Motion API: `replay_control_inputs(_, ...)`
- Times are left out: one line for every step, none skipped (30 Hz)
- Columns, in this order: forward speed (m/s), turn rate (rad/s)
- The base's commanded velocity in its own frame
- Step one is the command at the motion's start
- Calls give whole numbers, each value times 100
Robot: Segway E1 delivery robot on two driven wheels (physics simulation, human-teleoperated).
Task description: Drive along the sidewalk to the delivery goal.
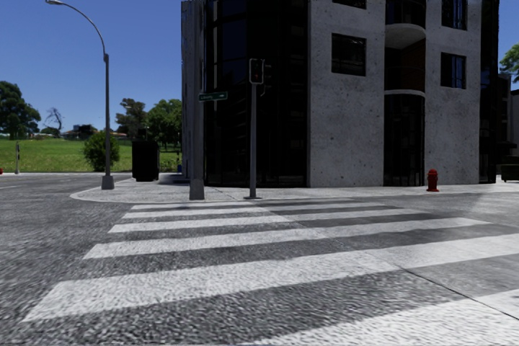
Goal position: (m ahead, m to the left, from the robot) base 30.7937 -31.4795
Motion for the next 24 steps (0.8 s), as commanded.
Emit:
replay_control_inputs(137,-44)
replay_control_inputs(136,-41)
replay_control_inputs(136,-41)
replay_control_inputs(136,-40)
replay_control_inputs(136,-39)
replay_control_inputs(136,-38)
replay_control_inputs(136,-38)
replay_control_inputs(136,-38)
replay_control_inputs(136,-38)
replay_control_inputs(136,-36)
replay_control_inputs(136,-36)
replay_control_inputs(136,-32)
replay_control_inputs(136,-29)
replay_control_inputs(136,-29)
replay_control_inputs(136,-29)
replay_control_inputs(136,-27)
replay_control_inputs(136,-14)
replay_control_inputs(139,0)
replay_control_inputs(200,0)
replay_control_inputs(200,0)
replay_control_inputs(200,0)
replay_control_inputs(200,0)
replay_control_inputs(200,0)
replay_control_inputs(200,0)
